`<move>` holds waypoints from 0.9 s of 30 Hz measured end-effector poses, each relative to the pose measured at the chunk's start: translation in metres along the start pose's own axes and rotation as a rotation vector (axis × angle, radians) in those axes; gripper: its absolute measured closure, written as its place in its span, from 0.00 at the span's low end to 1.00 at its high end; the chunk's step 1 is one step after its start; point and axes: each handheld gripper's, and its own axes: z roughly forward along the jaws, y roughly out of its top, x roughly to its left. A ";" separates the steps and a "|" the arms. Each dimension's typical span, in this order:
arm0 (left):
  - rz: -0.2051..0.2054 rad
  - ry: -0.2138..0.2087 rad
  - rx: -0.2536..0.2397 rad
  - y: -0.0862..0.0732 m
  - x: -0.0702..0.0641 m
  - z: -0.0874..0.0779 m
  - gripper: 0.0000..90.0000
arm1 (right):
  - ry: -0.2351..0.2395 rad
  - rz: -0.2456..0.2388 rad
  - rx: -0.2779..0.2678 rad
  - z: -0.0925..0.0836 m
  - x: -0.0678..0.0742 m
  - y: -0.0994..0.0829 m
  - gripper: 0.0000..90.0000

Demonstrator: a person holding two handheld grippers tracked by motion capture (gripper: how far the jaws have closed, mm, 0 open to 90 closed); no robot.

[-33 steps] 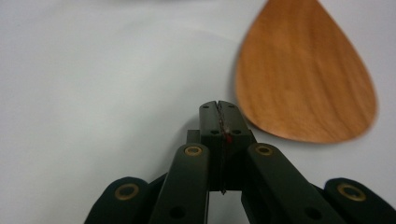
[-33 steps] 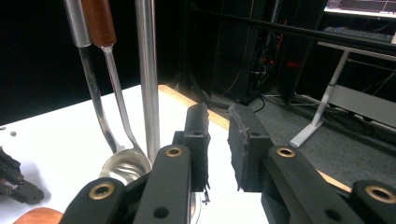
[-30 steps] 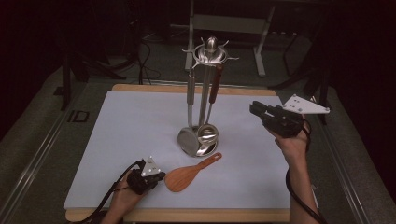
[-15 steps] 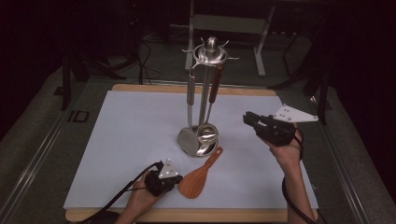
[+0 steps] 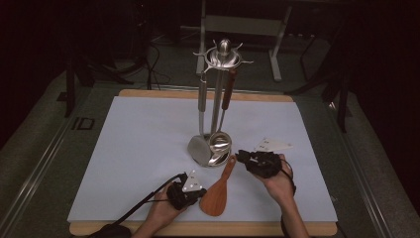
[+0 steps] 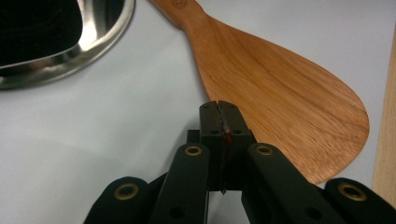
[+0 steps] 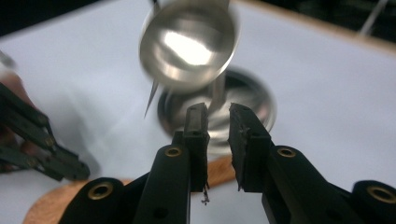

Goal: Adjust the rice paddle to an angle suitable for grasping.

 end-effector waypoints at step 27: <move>-0.164 0.258 -0.176 -0.017 0.053 -0.055 0.94 | -0.271 0.179 0.327 0.080 0.040 -0.035 0.35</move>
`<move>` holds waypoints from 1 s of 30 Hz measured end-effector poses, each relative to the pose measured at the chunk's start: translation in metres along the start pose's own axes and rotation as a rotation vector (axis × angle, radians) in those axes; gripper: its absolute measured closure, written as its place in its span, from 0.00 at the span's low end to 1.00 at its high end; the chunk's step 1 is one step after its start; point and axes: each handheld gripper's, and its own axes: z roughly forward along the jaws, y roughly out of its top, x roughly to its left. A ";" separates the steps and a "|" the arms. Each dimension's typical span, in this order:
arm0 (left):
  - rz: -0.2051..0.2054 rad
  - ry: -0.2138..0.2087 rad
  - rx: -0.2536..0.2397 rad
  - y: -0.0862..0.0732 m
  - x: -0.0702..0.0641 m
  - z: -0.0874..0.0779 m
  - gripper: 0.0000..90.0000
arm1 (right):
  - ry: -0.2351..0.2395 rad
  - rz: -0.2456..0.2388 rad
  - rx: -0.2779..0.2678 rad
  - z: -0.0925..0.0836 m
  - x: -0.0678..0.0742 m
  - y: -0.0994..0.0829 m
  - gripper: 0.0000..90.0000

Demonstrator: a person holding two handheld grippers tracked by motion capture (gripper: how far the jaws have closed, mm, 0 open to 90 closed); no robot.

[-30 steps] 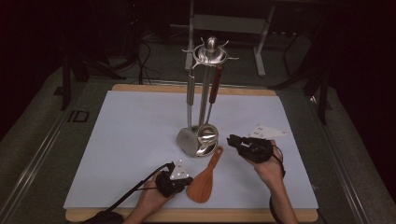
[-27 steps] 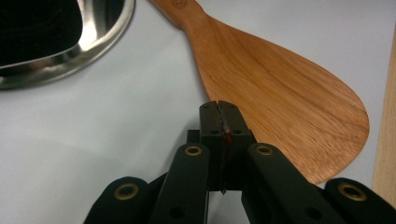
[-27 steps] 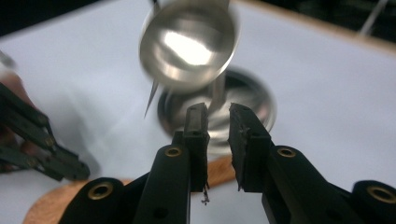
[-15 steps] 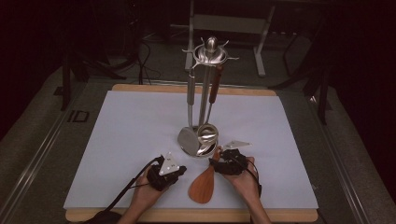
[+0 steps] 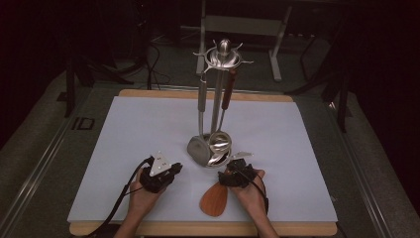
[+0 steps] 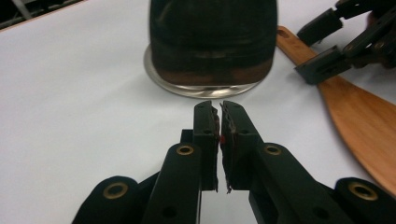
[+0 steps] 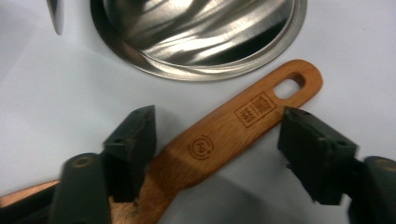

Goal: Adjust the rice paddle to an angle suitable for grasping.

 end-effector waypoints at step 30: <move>-0.077 0.144 0.082 -0.019 0.056 0.010 0.92 | 0.093 -0.055 0.233 -0.015 -0.082 0.014 0.72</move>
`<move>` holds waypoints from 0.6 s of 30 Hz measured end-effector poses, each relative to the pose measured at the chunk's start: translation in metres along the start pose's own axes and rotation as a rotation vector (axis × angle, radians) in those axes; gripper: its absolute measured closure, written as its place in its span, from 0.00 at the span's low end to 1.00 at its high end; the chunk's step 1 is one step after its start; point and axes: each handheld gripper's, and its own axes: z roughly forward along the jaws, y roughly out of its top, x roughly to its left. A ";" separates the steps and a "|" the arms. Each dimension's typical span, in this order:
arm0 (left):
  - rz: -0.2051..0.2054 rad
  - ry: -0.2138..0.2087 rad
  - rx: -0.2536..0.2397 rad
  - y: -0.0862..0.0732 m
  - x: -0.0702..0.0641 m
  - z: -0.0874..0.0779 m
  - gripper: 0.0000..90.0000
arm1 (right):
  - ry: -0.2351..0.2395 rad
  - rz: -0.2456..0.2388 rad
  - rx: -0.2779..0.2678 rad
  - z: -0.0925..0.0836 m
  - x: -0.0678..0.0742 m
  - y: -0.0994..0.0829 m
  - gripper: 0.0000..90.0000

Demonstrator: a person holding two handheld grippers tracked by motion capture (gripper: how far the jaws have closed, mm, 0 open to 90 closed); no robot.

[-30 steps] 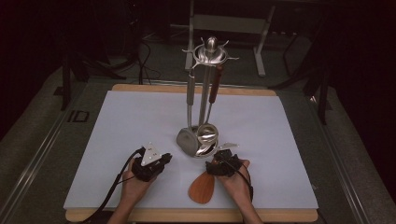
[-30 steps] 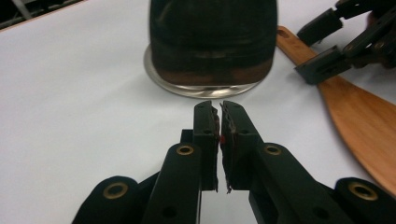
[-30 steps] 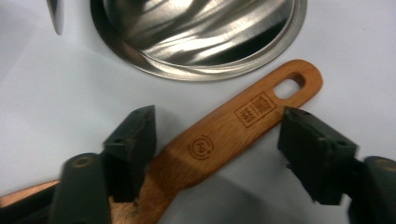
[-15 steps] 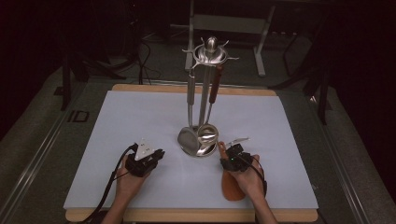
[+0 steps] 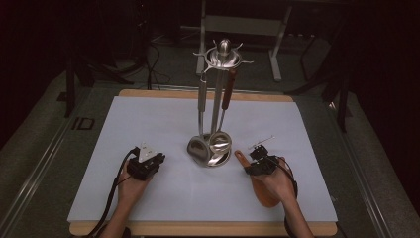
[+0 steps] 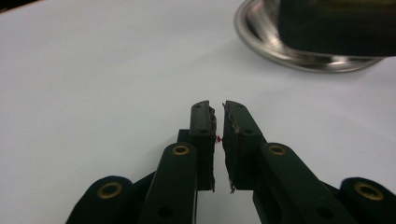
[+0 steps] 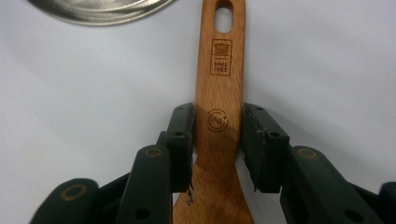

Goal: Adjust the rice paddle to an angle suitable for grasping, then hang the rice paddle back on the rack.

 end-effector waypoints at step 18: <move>-0.014 0.030 0.005 -0.006 0.009 0.007 0.89 | -0.057 -0.111 0.189 0.005 0.011 0.025 0.73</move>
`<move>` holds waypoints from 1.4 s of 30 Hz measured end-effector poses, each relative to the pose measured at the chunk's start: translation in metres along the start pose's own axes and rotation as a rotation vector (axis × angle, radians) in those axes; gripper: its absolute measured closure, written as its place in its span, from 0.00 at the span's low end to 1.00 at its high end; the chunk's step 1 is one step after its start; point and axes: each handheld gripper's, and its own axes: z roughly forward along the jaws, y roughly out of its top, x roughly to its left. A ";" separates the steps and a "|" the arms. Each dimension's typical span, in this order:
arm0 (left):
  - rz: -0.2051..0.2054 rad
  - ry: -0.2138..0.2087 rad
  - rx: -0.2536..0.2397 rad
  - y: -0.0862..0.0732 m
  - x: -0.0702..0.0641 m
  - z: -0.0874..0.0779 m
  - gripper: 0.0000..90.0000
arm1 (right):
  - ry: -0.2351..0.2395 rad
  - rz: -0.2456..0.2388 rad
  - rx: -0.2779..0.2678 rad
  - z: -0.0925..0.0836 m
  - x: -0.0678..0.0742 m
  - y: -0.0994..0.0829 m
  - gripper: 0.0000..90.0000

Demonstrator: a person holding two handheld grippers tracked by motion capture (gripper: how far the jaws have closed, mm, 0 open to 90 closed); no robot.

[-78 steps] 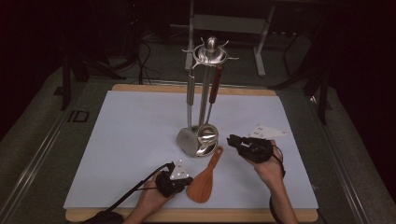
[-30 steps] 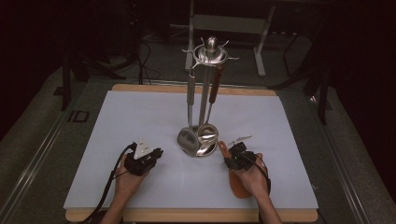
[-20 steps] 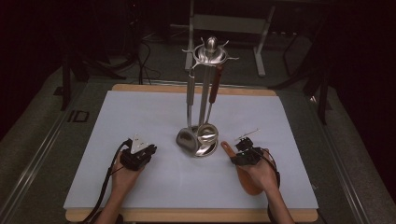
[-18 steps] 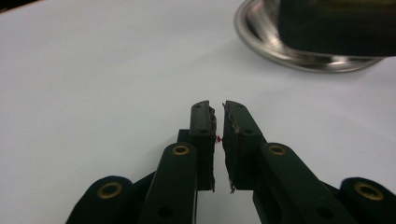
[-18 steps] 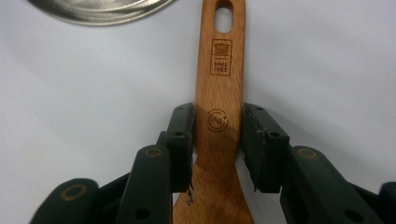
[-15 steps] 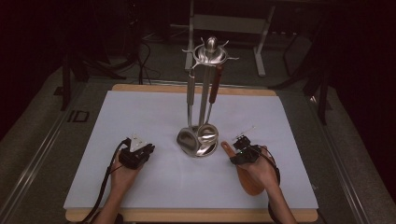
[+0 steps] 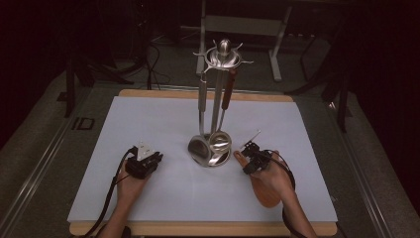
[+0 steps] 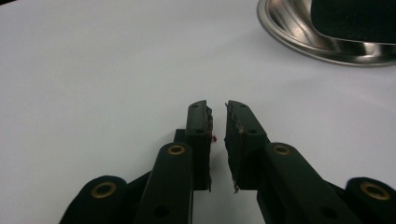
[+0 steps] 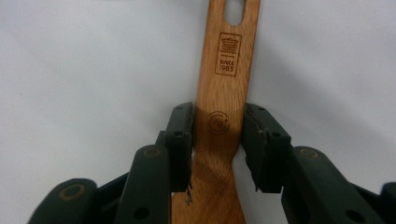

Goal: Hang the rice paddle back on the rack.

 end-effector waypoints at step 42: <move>-0.030 0.019 -0.035 -0.004 0.007 0.002 0.85 | 0.027 0.022 -0.363 -0.058 -0.024 -0.008 0.74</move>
